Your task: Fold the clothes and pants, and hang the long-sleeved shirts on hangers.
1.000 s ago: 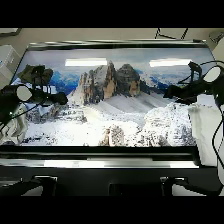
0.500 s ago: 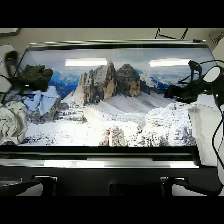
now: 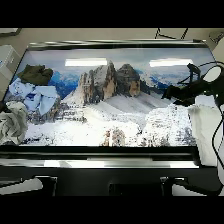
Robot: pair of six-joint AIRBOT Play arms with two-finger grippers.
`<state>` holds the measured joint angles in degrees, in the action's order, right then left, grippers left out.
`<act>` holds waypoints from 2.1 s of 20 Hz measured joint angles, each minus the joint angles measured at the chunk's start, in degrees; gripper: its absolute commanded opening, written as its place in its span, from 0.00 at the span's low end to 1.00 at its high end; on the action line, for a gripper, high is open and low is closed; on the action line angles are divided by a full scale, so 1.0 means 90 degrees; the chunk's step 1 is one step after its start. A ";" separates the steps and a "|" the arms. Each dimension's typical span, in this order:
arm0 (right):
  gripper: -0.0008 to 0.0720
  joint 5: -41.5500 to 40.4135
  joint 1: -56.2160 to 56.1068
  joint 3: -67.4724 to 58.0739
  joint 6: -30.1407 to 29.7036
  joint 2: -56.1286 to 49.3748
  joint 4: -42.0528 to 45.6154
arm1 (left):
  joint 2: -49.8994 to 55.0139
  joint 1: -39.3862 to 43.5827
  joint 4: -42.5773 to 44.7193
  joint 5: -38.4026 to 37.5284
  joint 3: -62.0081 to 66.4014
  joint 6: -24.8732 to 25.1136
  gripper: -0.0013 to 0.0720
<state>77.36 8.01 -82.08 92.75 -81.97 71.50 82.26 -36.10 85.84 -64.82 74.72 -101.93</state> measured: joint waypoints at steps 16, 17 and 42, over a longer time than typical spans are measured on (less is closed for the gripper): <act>0.94 0.0838 0.0000 0.0000 0.0257 0.0000 -0.0068 | -0.2890 0.1372 -0.3160 0.1100 0.0202 0.1902 0.05; 0.94 0.0867 0.0000 0.0000 0.0267 0.0000 -0.0073 | -0.3366 0.1950 -0.3315 0.1258 0.0163 0.1904 0.05; 0.98 0.1860 -0.0002 0.1129 -0.0741 0.0430 -0.0840 | -0.0656 0.6346 -0.3657 0.0520 -0.0954 0.1770 0.89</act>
<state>94.11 7.99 -71.92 86.08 -78.11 63.94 76.36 21.02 52.93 -60.14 66.13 -86.00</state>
